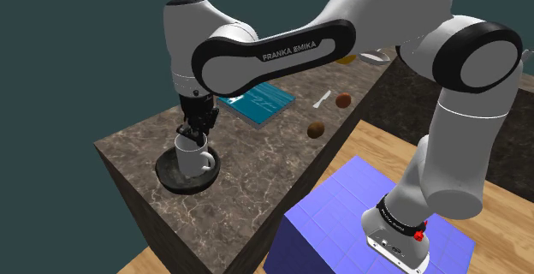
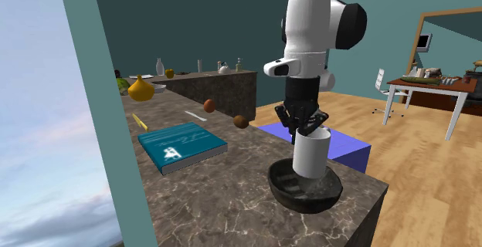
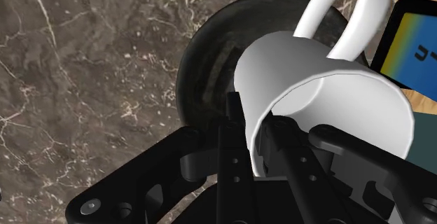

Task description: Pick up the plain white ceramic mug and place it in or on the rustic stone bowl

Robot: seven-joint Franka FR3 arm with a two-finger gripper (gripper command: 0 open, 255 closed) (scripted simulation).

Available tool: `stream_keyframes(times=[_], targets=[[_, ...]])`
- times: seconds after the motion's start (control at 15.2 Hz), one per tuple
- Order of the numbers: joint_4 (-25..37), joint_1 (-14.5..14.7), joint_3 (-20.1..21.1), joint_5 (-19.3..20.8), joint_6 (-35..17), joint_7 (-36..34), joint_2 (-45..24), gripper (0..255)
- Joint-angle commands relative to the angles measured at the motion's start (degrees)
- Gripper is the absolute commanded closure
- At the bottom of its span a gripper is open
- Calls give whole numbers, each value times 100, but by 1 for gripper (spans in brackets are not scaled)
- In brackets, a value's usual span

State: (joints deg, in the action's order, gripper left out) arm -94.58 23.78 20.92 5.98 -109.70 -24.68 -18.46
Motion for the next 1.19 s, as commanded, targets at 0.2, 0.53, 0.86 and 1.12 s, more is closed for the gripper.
stream_keyframes(times=[0.2,0.53,0.86,1.12], targets=[[-2,0,0,0,-3,0,1,0],[149,1,7,-16,178,12,33,0],[624,16,22,-44,696,35,80,0],[626,16,22,-43,696,34,79,0]])
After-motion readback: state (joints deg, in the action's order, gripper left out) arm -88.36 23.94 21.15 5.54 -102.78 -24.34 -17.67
